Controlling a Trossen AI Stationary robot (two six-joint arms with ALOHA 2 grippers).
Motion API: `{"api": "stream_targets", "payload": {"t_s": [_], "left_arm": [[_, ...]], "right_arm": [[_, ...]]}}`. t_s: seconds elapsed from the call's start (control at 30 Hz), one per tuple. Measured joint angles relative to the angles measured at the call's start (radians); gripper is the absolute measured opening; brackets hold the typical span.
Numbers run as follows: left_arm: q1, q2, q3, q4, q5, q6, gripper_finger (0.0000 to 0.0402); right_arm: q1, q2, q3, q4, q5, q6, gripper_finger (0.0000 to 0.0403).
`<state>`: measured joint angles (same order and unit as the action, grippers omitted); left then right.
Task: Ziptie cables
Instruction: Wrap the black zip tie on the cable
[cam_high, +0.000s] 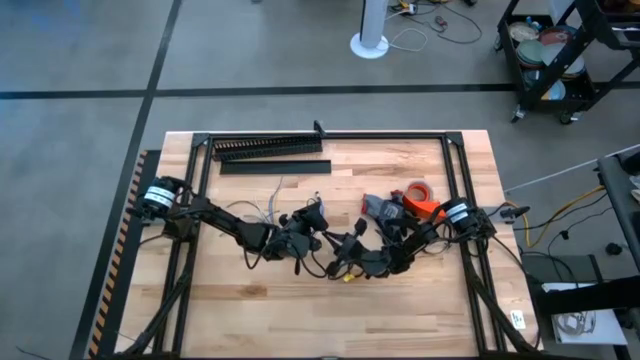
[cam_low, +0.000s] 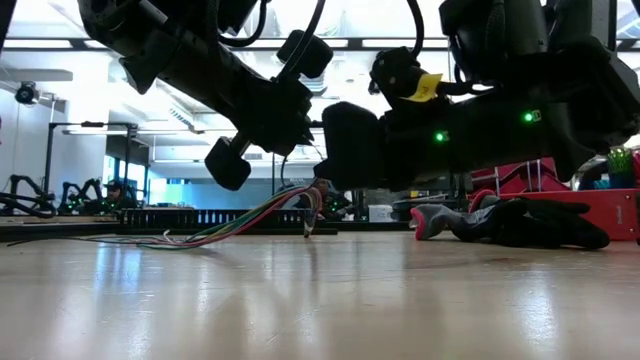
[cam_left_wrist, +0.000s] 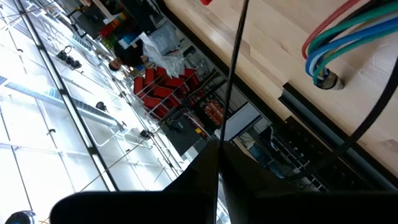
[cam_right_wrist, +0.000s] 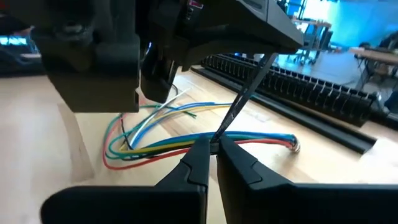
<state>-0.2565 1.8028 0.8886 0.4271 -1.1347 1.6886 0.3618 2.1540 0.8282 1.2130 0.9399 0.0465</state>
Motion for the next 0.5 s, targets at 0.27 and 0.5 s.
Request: {"api": "stream_targets", "payload": {"t_s": [0.27,0.5], "left_arm": [[0.000,0.000,0.000,0.000,0.000,0.000,0.0000],[0.000,0.000,0.001,0.000,-0.001,0.000,0.0000]], "right_arm": [[-0.007,0.000,0.003,-0.001,-0.006,0.131,0.0000],[-0.018,0.000,0.003,-0.004,-0.031,0.208,0.0000]]}}
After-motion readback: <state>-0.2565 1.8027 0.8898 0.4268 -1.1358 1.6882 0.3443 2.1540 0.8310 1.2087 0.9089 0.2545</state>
